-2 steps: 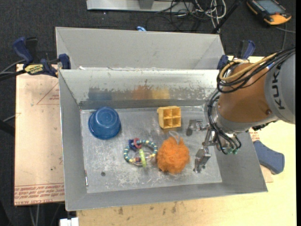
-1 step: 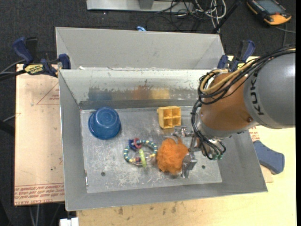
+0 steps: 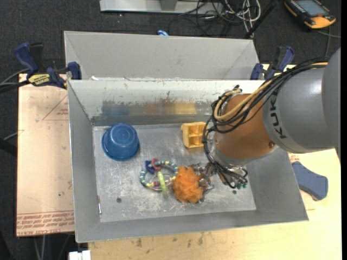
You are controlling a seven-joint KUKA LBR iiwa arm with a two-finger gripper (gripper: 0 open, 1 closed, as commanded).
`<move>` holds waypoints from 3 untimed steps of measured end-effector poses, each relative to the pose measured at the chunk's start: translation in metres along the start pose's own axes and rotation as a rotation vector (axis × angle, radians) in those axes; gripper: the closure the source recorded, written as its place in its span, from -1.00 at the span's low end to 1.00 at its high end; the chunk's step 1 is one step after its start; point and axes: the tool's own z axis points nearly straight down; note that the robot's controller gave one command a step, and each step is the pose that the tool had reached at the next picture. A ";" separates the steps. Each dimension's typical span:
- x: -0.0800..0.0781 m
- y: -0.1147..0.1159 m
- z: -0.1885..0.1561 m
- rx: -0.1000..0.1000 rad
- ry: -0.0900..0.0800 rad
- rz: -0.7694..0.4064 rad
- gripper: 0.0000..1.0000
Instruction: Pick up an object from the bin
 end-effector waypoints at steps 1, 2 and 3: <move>0.000 0.000 0.000 0.000 0.000 0.000 1.00; -0.015 -0.011 -0.180 -0.003 0.001 -0.227 1.00; -0.018 -0.014 -0.206 0.002 -0.007 -0.254 1.00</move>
Offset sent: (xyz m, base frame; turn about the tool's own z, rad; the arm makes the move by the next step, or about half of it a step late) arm 0.0190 -0.0073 0.2035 -0.2564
